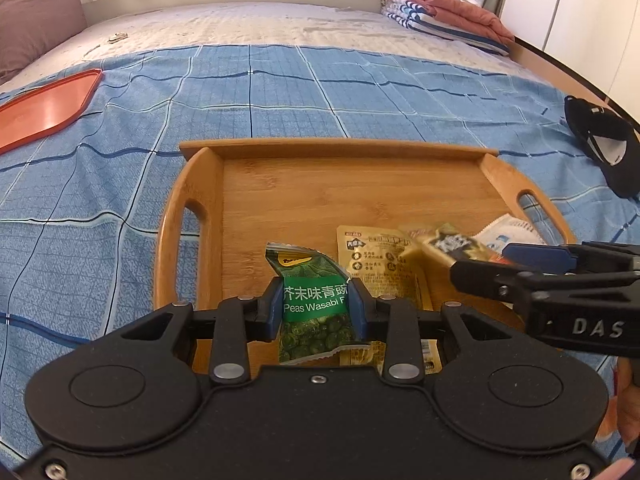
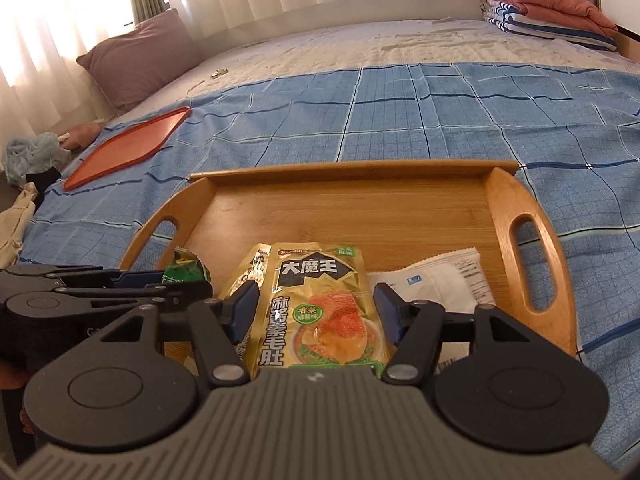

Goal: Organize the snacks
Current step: 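Carry both bags onto the wooden tray and open both tools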

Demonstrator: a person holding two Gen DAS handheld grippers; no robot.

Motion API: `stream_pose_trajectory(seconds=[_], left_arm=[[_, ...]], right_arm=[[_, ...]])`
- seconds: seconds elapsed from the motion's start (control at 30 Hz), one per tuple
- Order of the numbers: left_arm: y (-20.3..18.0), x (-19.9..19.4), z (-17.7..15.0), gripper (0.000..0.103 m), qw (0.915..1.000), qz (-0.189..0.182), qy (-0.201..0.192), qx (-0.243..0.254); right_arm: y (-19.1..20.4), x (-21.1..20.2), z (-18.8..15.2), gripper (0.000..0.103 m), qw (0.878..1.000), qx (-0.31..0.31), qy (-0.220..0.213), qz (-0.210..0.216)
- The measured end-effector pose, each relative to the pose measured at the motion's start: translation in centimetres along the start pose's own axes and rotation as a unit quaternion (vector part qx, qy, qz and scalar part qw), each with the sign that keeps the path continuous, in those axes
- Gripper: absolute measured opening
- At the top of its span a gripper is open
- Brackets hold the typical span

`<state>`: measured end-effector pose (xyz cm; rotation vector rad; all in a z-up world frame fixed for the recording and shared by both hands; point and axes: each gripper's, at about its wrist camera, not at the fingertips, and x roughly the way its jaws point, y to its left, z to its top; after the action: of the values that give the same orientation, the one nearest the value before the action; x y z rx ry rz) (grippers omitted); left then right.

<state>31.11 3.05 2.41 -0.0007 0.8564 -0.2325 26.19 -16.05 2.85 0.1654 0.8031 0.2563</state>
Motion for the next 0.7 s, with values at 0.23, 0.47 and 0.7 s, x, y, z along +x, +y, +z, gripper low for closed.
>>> stream_pose_trajectory(seconds=[0.23, 0.47, 0.7], left_arm=[[0.2, 0.4, -0.4, 0.033, 1.0000, -0.004, 0.004, 0.001], [0.3, 0.4, -0.4, 0.035, 1.0000, -0.001, 0.005, 0.002], [0.0, -0.1, -0.7, 0.055, 0.9999, 0.011, -0.001, 0.009]], right_arm=[[0.7, 0.2, -0.6, 0.066, 0.999, -0.040, -0.001, -0.015], [1.2, 0.5, -0.9, 0.068, 0.998, -0.055, -0.002, -0.018], [1.3, 0.1, -1.2, 0.080, 0.998, -0.056, -0.007, -0.011]])
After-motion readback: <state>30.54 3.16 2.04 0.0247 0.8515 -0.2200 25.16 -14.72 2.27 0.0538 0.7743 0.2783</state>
